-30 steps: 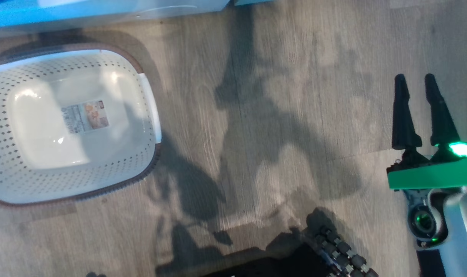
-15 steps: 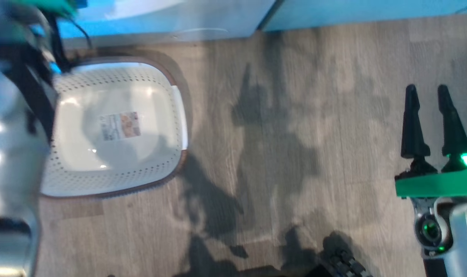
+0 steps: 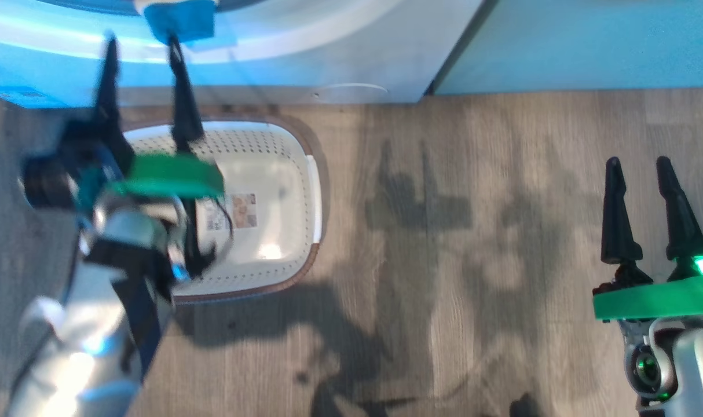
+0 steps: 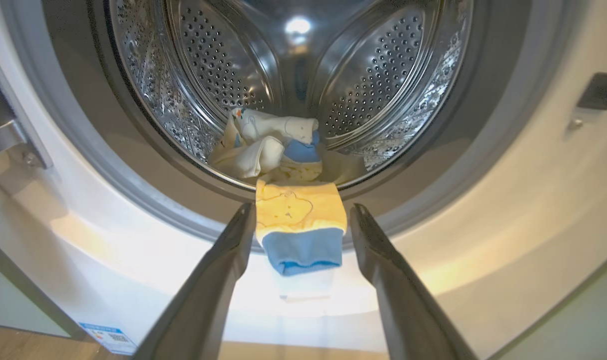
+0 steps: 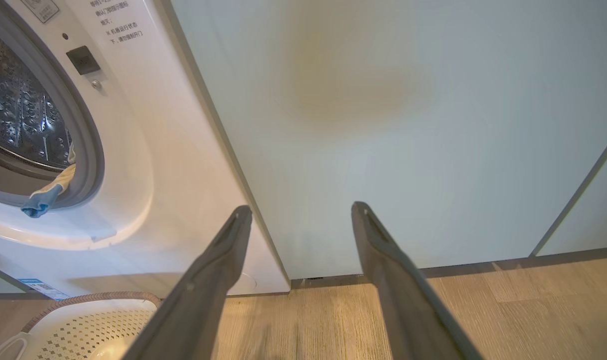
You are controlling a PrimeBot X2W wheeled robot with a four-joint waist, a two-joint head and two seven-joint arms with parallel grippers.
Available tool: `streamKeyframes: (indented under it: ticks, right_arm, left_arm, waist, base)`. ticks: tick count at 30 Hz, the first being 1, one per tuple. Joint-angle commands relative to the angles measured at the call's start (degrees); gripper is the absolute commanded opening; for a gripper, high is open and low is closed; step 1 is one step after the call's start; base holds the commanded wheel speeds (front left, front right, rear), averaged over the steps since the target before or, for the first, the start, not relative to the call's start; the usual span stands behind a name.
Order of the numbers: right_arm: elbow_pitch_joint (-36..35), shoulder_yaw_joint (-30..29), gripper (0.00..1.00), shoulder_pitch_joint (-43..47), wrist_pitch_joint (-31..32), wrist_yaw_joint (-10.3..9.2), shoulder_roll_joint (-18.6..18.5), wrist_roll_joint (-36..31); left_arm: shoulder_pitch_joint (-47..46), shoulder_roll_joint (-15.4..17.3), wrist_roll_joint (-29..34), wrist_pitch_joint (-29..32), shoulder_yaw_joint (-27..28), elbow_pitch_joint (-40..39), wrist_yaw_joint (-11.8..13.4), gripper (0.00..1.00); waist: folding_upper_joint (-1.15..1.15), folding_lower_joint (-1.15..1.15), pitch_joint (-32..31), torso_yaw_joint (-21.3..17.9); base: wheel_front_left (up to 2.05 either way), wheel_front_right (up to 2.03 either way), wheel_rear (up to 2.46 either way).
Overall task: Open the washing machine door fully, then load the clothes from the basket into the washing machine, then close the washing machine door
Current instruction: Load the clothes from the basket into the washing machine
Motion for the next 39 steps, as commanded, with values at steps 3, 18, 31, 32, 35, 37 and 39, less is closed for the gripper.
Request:
streamKeyframes:
  ticks: [3,18,31,32,35,37,39]
  right_arm:
    - [-1.3,0.6,1.0,0.9,-0.5,-0.16,-0.5,-1.1]
    - [1.2,0.7,1.0,3.3,-0.5,-0.16,-1.5,-3.3]
    - [1.4,1.2,1.0,4.0,-0.5,-0.16,-1.6,-3.7]
    - [1.4,1.2,1.0,3.9,-0.5,-0.16,-1.6,-3.7]
    - [1.3,1.3,1.0,3.8,-0.5,-0.16,-1.6,-3.6]
    - [1.3,1.4,1.0,3.7,-0.5,-0.16,-1.6,-3.5]
    - [1.2,1.6,1.0,3.6,-0.5,-0.16,-1.6,-3.4]
  left_arm:
    - [3.7,1.3,0.9,0.4,1.0,-4.4,3.1,1.0]
    - [16.0,-0.8,-0.3,0.8,-1.9,-8.8,5.7,1.0]
    - [17.6,-0.7,-0.8,1.0,-2.7,-8.6,5.8,1.0]
    - [17.5,-0.7,-0.8,1.0,-2.7,-8.5,5.8,1.0]
    - [17.1,-0.6,-1.0,1.2,-2.7,-8.2,5.6,1.0]
    - [16.8,-0.5,-1.1,1.5,-2.8,-7.8,5.4,1.0]
    - [16.4,-0.5,-1.2,1.6,-2.8,-7.5,5.3,1.0]
  waist:
    - [-0.01,0.01,-2.2,1.5]
    - [-0.01,0.01,-8.8,4.4]
    - [-0.01,0.01,-10.0,5.0]
    - [-0.01,0.01,-9.9,5.0]
    - [-0.01,0.01,-9.7,4.9]
    - [-0.01,0.01,-9.5,4.8]
    - [-0.01,0.01,-9.1,4.7]
  base:
    - [0.0,0.0,0.0]
    - [0.0,0.0,0.0]
    - [0.0,0.0,0.0]
    - [0.0,0.0,0.0]
    - [0.0,0.0,0.0]
    - [0.0,0.0,0.0]
    - [0.0,0.0,0.0]
